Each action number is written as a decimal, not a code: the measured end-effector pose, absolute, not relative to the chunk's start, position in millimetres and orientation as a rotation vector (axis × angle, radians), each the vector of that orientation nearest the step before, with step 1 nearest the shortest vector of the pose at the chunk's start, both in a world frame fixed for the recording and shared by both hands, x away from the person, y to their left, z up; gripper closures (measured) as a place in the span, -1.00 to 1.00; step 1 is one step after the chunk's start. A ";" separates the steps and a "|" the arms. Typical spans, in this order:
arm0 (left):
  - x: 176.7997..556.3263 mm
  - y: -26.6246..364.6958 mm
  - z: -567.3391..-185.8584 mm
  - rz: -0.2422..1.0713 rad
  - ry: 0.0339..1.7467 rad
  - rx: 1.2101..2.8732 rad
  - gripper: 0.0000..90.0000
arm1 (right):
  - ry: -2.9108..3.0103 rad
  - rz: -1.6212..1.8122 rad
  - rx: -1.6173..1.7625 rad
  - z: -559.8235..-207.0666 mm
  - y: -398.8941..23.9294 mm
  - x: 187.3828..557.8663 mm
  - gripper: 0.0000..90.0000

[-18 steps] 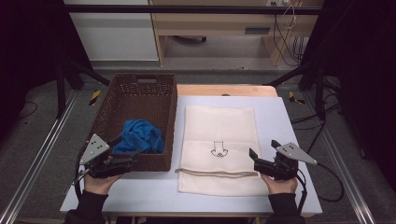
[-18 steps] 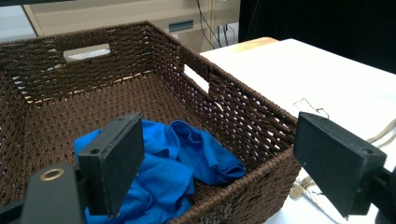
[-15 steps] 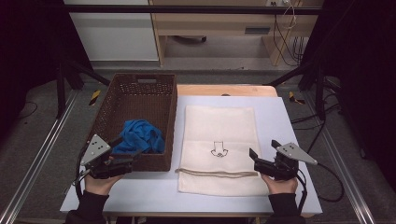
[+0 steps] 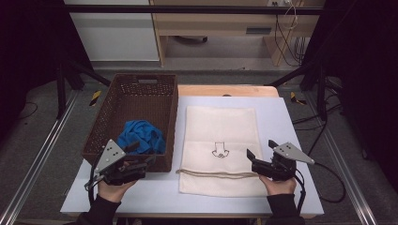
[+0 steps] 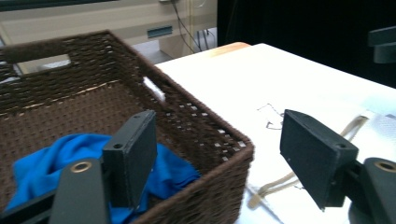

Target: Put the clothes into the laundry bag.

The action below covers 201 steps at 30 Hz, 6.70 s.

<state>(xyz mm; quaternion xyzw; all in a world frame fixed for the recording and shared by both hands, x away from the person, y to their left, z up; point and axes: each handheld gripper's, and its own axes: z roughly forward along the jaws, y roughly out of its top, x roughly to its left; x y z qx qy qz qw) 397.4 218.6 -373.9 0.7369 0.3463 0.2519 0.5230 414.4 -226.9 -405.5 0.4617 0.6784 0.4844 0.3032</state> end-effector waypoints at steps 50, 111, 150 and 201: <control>396.1 93.9 -482.9 0.371 0.652 2.237 0.98 | 2.173 1.178 1.184 -457.3 -170.0 428.6 -0.19; 397.2 95.5 -484.1 0.354 0.673 2.216 0.96 | 2.266 1.047 1.136 -459.3 -161.2 438.1 0.96; 447.3 38.1 -438.7 0.547 0.609 2.192 -0.08 | 2.181 1.171 1.088 -438.8 -173.2 433.4 0.97; 435.8 64.7 -412.9 0.446 0.635 2.008 0.14 | 2.077 1.186 1.095 -432.1 -167.8 431.0 0.95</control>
